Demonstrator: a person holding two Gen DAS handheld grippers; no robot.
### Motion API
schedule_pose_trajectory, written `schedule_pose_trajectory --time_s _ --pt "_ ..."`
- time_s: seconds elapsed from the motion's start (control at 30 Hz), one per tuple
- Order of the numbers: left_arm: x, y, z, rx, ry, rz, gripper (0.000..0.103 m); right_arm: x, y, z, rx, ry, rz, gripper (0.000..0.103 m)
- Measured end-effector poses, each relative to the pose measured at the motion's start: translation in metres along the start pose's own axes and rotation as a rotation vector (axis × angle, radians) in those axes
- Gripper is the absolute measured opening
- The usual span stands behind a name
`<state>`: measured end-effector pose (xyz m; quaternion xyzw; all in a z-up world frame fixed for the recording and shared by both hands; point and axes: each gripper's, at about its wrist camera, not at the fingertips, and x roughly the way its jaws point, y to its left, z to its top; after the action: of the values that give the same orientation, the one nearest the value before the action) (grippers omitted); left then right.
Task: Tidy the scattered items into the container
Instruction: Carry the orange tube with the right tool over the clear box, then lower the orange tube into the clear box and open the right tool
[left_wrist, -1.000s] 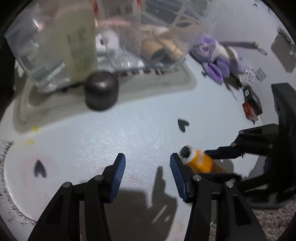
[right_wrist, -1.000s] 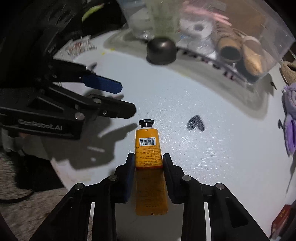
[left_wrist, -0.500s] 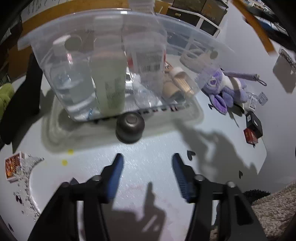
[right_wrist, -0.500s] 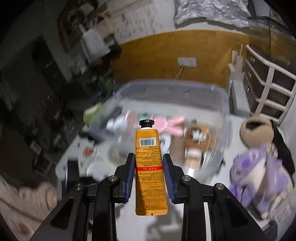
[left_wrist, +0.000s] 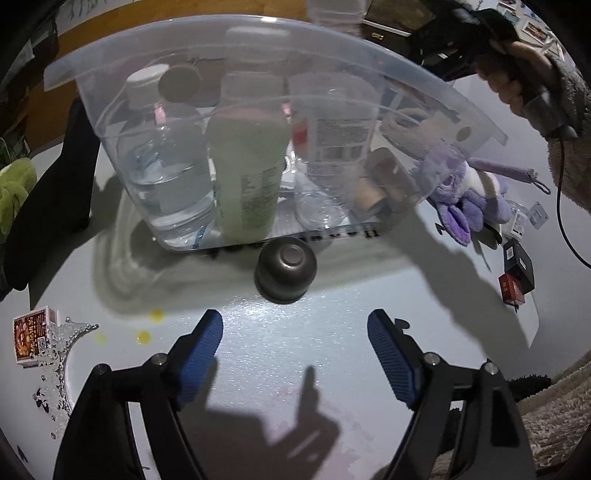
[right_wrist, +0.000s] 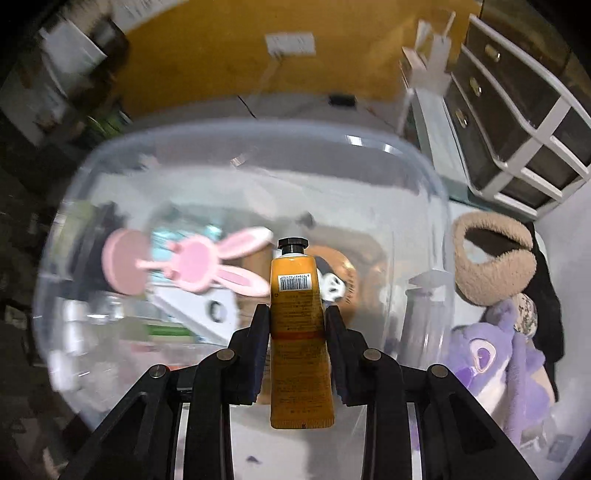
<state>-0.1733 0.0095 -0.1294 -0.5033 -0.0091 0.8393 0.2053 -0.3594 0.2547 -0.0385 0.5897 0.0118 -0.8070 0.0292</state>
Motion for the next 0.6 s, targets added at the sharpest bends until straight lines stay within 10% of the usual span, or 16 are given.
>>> schedule_pose_trajectory --time_s 0.3,0.47,0.6 --pt "0.000 0.010 0.005 -0.024 -0.014 -0.029 0.081 0.040 0.022 0.000 -0.183 0.078 -0.351 0.031" --pt "0.000 0.012 0.005 -0.026 -0.018 -0.041 0.081 0.032 0.021 -0.006 -0.146 0.084 -0.350 0.058" --pt "-0.001 0.014 0.005 -0.026 -0.019 -0.047 0.081 0.013 0.019 -0.007 -0.148 0.032 -0.328 0.058"
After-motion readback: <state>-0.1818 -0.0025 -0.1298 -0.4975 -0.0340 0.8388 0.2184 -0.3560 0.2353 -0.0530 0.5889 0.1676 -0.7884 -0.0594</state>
